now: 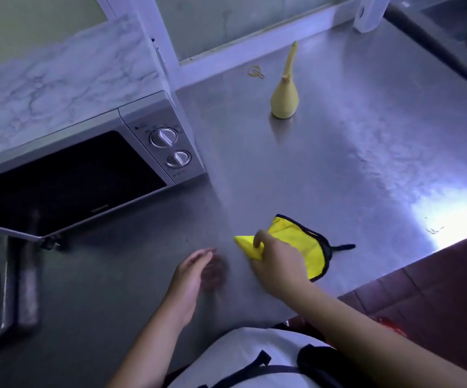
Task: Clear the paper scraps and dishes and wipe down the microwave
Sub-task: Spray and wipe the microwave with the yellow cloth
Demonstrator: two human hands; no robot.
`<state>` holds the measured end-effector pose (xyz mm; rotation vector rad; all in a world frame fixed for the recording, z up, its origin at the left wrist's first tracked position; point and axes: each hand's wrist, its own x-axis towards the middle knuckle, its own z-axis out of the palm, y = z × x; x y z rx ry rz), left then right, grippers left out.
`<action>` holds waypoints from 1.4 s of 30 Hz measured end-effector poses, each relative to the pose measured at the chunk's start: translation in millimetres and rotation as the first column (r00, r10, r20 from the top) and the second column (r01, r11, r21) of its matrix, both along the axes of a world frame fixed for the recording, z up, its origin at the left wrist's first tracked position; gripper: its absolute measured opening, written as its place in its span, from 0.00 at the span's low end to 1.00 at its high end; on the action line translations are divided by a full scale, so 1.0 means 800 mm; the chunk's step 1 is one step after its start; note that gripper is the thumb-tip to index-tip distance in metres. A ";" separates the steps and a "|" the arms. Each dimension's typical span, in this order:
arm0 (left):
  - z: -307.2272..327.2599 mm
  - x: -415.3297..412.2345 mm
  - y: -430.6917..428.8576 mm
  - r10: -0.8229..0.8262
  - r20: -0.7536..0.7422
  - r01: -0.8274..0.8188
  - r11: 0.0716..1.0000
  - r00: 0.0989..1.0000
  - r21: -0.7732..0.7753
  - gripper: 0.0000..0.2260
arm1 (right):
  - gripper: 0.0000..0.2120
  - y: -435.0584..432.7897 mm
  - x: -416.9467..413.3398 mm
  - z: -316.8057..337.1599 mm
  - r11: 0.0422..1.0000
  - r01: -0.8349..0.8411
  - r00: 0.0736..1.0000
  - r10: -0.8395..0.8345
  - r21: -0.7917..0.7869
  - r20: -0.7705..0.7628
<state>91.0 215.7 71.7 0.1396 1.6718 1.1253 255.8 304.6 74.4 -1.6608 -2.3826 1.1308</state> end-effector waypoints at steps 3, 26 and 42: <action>-0.002 -0.011 -0.003 -0.030 0.025 0.031 0.999 0.999 -0.029 0.06 | 0.19 -0.025 -0.033 0.000 0.873 -0.243 0.967 0.185 -0.423 -0.173; -0.096 -0.069 -0.005 -0.595 -0.509 0.488 0.803 0.622 -0.342 0.08 | 0.04 0.061 -0.003 -0.047 0.997 0.078 0.995 -0.078 0.004 0.068; -0.067 0.010 -0.014 -0.529 -0.847 0.665 0.654 0.062 -0.360 0.28 | 0.27 0.037 0.013 -0.081 0.995 0.094 0.990 -0.095 0.018 0.109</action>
